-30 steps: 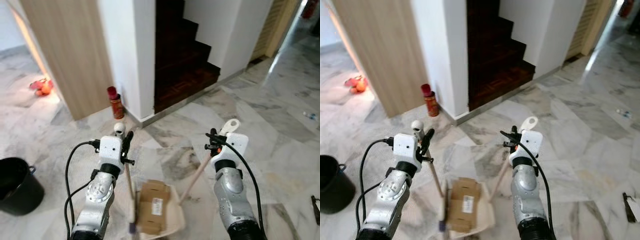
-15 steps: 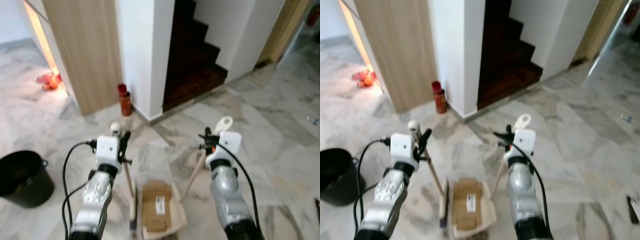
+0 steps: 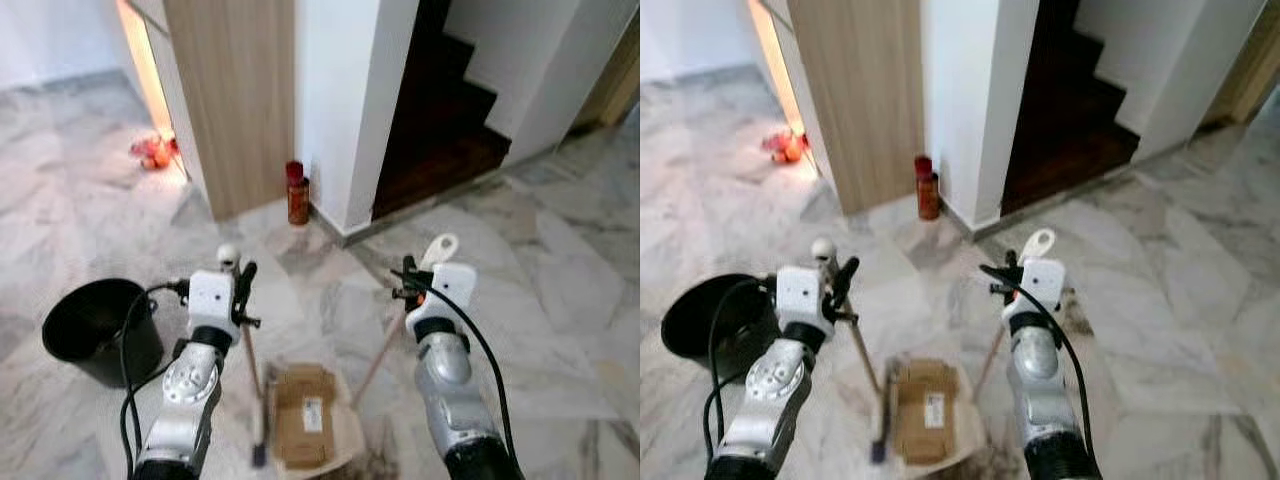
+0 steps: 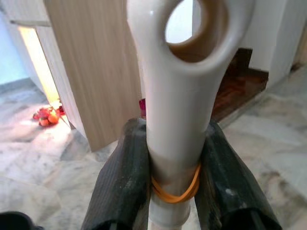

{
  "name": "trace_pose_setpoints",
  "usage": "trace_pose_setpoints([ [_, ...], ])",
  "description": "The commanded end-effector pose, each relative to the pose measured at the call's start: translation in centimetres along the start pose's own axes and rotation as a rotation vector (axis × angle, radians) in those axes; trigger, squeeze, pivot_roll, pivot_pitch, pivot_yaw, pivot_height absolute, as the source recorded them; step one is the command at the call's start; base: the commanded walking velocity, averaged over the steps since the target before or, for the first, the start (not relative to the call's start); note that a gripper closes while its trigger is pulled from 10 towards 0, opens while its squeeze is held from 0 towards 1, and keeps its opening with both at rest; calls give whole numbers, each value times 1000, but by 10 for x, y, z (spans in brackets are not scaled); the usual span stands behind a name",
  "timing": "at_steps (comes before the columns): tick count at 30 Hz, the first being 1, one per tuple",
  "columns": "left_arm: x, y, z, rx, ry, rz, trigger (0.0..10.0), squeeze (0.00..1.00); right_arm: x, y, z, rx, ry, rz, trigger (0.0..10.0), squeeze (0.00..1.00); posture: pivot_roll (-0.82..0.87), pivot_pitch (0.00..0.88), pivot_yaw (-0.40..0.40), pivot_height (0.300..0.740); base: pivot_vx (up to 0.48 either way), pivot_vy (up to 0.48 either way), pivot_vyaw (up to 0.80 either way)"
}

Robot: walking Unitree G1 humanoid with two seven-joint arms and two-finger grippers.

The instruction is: Sweep floor

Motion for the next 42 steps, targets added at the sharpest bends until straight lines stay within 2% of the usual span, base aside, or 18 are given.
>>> trace_pose_setpoints([
  [1, 8, 12, -4, 44, -20, 7, 10000, 0, 6, 13, -4, 45, -15, -1, 10000, 0, 89, 1, -9, 740, 0, 296, 800],
  [4, 8, 12, -4, 44, -21, 8, 10000, 0, 6, 13, -4, 46, -16, -2, 10000, 0, 90, 0, -9, 740, 0, 296, 800],
  [13, 9, 12, -5, 47, -21, 8, 10000, 0, 6, 14, -6, 45, -9, 1, 10000, 0, 89, 0, -10, 740, 0, 295, 0],
  [22, 8, 13, -5, 49, -21, 6, 10000, 0, 4, 13, -6, 43, -1, 2, 10000, 0, 95, 0, -11, 740, 0, 296, 765],
  [42, 5, 15, -6, 52, -18, -3, 10000, 0, 1, 12, -5, 38, -2, -17, 10000, 0, 104, 3, -4, 740, 0, 280, 0],
])
Point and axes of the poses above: a point about 5 cm out from each wrist's last joint towards the gripper, its own z axis pointing back from the gripper into the wrist, its own y axis along the axis of the wrist's last joint, x = y × z, the point moved 6 cm from there along -z, pointing out of the wrist towards the gripper, and after that the axes turned 9 degrees about z, right-handed, at the moved point
